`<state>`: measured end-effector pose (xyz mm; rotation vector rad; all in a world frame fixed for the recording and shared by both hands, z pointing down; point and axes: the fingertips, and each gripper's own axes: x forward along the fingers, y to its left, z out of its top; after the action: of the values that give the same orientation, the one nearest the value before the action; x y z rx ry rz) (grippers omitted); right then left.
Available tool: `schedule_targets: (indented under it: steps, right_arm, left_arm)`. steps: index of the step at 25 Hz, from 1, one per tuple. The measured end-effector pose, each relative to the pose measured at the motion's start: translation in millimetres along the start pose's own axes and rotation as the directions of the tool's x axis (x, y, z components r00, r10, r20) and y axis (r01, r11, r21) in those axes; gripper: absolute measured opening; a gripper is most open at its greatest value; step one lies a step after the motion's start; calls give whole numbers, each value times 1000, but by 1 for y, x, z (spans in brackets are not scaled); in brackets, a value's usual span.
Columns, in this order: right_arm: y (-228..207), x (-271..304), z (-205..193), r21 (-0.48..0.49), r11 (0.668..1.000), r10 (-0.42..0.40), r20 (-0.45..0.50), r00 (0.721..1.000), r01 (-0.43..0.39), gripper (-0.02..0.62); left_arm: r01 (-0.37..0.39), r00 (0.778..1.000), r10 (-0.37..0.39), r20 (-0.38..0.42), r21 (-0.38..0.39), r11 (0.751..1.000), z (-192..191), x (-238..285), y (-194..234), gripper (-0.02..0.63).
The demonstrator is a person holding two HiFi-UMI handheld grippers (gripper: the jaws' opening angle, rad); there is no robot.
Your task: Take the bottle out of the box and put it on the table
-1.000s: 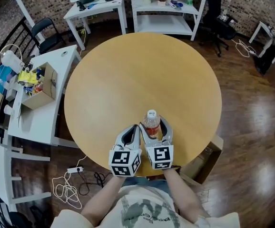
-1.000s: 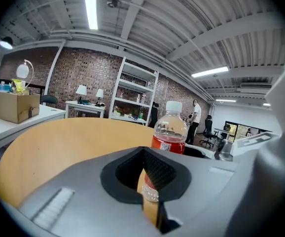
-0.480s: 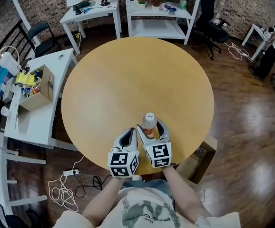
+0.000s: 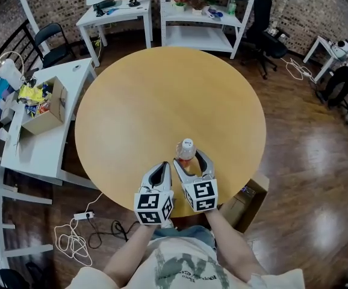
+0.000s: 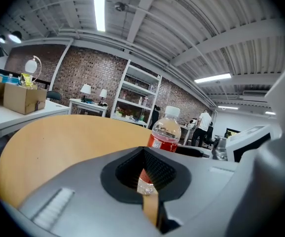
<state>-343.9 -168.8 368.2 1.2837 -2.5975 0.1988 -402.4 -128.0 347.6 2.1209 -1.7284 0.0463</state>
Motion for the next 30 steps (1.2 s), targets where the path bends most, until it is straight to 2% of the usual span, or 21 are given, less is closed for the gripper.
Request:
schedule_targets:
  steps: [7, 13, 24, 26, 30]
  right_arm:
    - [4, -34, 10, 4, 1000, -9, 26, 1000, 9, 271]
    - [-7, -74, 27, 23, 997, -72, 60, 996, 70, 216]
    - [6, -122, 51, -10, 993, -121, 58, 991, 121, 66]
    - [4, -127, 48, 7, 989, -149, 54, 987, 148, 9]
    - [-1, -134, 46, 25, 983, -183, 56, 982, 182, 0]
  left_arm:
    - [73, 997, -73, -11, 24, 997, -8, -5, -27, 0]
    - [169, 986, -168, -20, 43, 985, -10, -8, -65, 0]
    - [300, 953, -303, 15, 94, 949, 7, -22, -103, 0]
    - [313, 948, -317, 19, 109, 943, 10, -24, -106, 0]
    - [325, 943, -330, 34, 105, 940, 12, -29, -107, 0]
